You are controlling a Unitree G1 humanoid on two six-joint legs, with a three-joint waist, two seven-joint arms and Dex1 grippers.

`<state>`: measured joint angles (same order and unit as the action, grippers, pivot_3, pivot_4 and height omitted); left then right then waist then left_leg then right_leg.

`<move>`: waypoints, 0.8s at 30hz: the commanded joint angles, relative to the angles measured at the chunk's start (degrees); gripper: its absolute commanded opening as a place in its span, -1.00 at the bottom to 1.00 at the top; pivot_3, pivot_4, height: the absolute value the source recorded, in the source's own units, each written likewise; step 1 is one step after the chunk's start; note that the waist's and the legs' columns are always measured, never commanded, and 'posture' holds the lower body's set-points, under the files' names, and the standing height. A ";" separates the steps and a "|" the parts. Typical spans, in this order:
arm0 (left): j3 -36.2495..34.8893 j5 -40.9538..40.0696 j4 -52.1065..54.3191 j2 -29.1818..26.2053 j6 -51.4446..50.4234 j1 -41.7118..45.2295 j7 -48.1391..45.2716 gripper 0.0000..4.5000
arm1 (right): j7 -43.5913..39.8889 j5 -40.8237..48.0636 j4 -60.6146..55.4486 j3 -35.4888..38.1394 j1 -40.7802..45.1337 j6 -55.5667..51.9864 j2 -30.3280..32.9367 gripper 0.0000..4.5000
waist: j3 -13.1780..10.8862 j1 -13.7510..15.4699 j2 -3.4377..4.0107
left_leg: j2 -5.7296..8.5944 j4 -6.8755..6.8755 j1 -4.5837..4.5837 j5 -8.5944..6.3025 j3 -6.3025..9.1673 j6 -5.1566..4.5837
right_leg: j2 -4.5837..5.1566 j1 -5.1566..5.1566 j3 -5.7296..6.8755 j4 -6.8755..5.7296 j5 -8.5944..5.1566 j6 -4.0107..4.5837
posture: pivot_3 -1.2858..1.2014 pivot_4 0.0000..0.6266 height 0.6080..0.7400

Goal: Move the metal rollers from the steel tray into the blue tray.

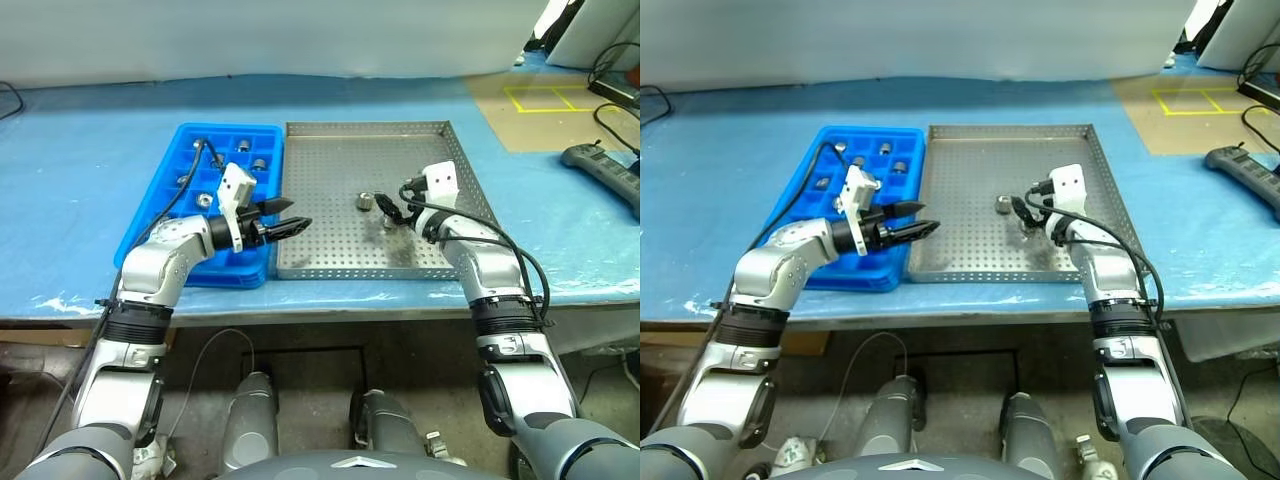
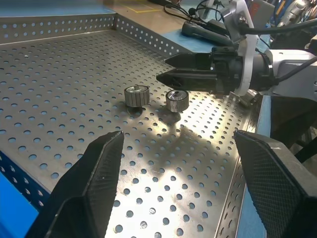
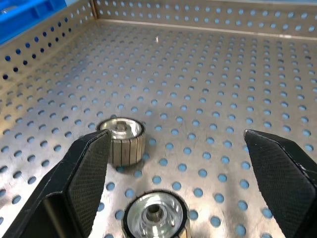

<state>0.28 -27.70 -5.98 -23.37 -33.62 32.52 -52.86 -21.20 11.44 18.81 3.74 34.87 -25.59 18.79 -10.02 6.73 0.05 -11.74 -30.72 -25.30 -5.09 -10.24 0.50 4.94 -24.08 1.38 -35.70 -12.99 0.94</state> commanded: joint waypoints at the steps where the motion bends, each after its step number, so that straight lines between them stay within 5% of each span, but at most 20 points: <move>1: -0.26 0.00 0.58 0.28 1.52 1.12 -0.14 0.67 | -0.29 -0.20 -0.58 0.94 -0.31 0.95 0.70 0.99 | 0.00 0.02 0.00 | -0.01 -0.04 0.01 -0.04 0.00 -0.06 | 0.01 0.04 -0.01 -0.01 0.00 0.00 | 0.05 -0.52 1.00; 17: 0.07 0.74 -0.26 -0.20 1.96 0.94 -0.24 0.67 | -2.98 -2.34 0.00 -1.18 -5.70 -0.09 1.33 0.99 | 0.00 0.16 0.01 | -0.03 -0.24 0.23 -0.16 0.01 -0.24 | 0.07 0.35 0.00 -0.03 0.01 0.00 | 0.04 -0.52 1.00; 23: -0.15 1.02 -0.56 -0.26 1.65 1.98 -0.23 0.67 | -2.76 -2.46 -0.18 -1.16 -4.92 0.83 0.71 0.28 | 0.00 0.15 0.01 | -0.04 -0.25 0.27 -0.16 0.03 -0.25 | 0.12 0.45 0.00 -0.01 0.01 -0.01 | 0.04 -0.52 1.00; 24: -0.21 0.98 -0.50 -0.30 1.57 1.97 -0.25 0.67 | -2.87 -2.56 -0.16 -1.30 -4.88 1.01 0.73 0.28 | 0.00 0.15 0.01 | -0.04 -0.25 0.28 -0.17 0.03 -0.26 | 0.12 0.45 0.00 0.00 0.01 -0.01 | 0.04 -0.52 1.00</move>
<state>0.44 -26.55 -7.56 -23.24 -32.65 33.43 -52.86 -23.93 9.02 19.20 2.32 29.58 -25.40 19.64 -10.01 6.88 0.06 -11.78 -30.97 -25.03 -5.26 -10.21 0.24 5.05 -23.63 1.38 -35.70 -12.98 0.93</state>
